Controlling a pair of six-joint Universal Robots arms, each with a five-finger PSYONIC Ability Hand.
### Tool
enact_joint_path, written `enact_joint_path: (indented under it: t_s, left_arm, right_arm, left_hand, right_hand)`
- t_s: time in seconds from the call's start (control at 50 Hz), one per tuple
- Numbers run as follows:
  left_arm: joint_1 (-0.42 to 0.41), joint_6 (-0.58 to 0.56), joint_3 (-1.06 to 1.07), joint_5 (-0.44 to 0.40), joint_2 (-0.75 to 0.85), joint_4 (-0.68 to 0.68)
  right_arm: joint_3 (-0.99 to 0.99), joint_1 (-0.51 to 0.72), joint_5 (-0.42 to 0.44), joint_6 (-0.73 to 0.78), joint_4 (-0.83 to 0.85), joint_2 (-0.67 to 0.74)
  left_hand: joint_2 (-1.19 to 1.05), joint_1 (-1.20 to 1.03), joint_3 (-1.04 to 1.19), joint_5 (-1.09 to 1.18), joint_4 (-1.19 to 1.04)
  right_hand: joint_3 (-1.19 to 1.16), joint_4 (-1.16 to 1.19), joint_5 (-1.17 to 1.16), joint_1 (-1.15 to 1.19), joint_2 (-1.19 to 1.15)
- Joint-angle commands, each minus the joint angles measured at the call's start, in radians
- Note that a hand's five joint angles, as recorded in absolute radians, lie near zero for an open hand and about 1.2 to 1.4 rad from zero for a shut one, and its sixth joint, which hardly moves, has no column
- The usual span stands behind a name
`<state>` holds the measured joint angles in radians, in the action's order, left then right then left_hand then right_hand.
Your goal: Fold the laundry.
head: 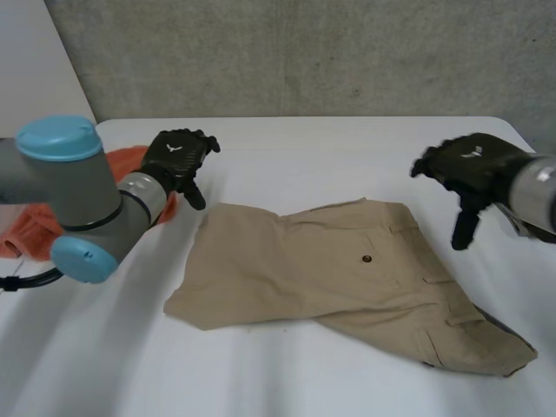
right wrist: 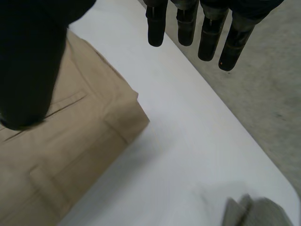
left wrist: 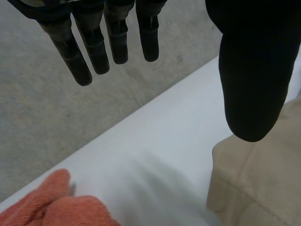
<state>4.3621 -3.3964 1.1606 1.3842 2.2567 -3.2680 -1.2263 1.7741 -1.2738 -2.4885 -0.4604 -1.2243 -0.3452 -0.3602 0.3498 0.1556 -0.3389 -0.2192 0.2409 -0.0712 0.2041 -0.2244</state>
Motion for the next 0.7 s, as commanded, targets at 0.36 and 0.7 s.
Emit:
enact_joint_path:
  t_s: [0.36,0.7]
  left_arm:
    - [0.001,-0.031,-0.354,-0.148,0.307,0.275]
    - [-0.001,-0.052,-0.403,-0.071,0.308,0.258]
  right_arm:
    - [0.787,0.111,-0.090,-0.145,-0.041,0.769]
    - [0.907,0.111,-0.061,-0.182,-0.060,0.841]
  left_hand:
    - [-0.246,-0.232,0.242,0.262,-0.253]
    - [-1.051,-1.036,1.046,1.066,-1.057]
  right_hand:
    - [-0.030,0.008,-0.003,0.045,-0.025]
    - [-1.177,1.155,-1.151,1.192,-1.172]
